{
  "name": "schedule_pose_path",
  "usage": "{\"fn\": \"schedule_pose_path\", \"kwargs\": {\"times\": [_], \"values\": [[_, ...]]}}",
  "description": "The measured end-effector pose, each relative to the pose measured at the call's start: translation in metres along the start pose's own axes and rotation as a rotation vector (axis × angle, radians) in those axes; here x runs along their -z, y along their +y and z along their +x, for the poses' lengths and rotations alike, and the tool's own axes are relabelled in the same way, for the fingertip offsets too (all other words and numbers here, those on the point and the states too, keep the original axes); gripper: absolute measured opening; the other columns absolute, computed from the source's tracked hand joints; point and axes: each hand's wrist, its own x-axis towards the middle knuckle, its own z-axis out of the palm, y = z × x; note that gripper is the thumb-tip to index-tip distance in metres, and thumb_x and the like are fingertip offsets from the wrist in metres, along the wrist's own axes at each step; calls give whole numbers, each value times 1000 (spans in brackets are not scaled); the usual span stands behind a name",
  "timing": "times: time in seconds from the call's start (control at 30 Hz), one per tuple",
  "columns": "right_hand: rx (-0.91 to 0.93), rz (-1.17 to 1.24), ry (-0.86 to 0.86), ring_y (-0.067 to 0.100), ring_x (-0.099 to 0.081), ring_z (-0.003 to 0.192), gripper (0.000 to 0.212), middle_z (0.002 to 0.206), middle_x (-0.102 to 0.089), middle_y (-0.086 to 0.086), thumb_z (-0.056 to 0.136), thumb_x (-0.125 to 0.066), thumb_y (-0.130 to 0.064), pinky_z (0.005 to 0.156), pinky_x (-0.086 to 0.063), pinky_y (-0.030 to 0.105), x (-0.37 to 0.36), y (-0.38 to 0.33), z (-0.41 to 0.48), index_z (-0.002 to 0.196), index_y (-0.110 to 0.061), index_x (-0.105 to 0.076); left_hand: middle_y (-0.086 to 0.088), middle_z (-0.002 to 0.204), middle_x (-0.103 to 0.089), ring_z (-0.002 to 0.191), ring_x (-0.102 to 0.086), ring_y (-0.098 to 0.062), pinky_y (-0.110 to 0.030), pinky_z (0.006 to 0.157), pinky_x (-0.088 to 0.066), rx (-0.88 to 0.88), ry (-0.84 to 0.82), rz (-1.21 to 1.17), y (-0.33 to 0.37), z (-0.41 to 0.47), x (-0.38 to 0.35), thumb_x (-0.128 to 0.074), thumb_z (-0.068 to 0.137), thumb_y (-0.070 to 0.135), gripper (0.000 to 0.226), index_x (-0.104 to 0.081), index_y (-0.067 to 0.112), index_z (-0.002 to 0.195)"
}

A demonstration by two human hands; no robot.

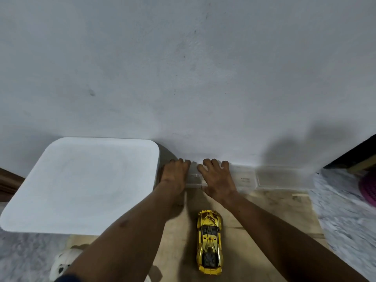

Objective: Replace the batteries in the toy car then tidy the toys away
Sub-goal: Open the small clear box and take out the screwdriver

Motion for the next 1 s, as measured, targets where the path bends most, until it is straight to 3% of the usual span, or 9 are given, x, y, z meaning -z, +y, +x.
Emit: {"fn": "schedule_pose_path", "kwargs": {"times": [0.1,0.2,0.27,0.37,0.5,0.6,0.67,0.77,1.0], "values": [[-62,146,133,27,-54,110,74,121,-57,4,57,-81,-57,85,-40,46,6,7,-11,114,-24,-48,-11,126,-61,114,-61,-30,-37,96,-52,33,33,-93,-2,2,17,-64,91,11,37,-55,17,127],[-68,351,360,20,-54,93,33,100,-59,-1,73,-67,-40,77,-44,37,4,9,-35,97,-20,-57,-9,123,-63,108,-65,-29,-37,95,-54,54,56,-187,-9,7,31,-68,89,12,38,-59,16,125],[-16,438,303,16,-57,82,18,90,-60,-4,77,-57,-31,69,-50,32,0,5,-44,89,-19,-61,-10,124,-61,110,-64,-30,-38,95,-54,58,57,-212,-11,10,38,-66,88,8,41,-59,14,127],[-12,475,142,18,-66,74,23,90,-66,-3,82,-50,-25,60,-54,28,-2,-1,-29,92,-18,-70,-11,128,-59,113,-62,-30,-37,95,-53,56,52,-202,-13,15,41,-61,88,5,42,-57,13,130],[-36,419,-104,25,-69,87,27,101,-72,6,85,-60,-11,70,-48,25,15,-10,15,109,-17,-73,-10,130,-58,116,-60,-29,-37,97,-52,59,54,-184,-14,20,42,-60,88,5,44,-58,15,130],[-124,412,-267,24,-68,89,21,101,-71,8,86,-66,-14,70,-46,25,10,-16,39,106,-15,-71,-9,129,-59,115,-61,-29,-37,95,-53,53,84,-166,-15,22,43,-59,88,6,41,-60,16,128],[-198,448,-277,27,-67,96,23,106,-70,9,90,-64,-19,75,-49,27,4,-19,45,112,-12,-67,-8,129,-60,115,-61,-29,-36,95,-53,45,99,-152,-15,23,42,-60,89,9,40,-60,15,128],[-141,361,-240,25,-67,100,31,112,-70,6,90,-67,-24,83,-54,31,-1,-27,49,120,-17,-66,-9,129,-60,116,-61,-28,-36,96,-52,41,114,-141,-15,23,43,-60,90,10,39,-60,14,129],[-82,272,-206,25,-69,97,24,110,-70,7,97,-59,-25,72,-48,30,7,-33,49,116,-13,-66,-7,122,-64,109,-64,-27,-36,93,-55,39,108,-108,-14,25,40,-68,88,12,36,-63,15,124]]}}
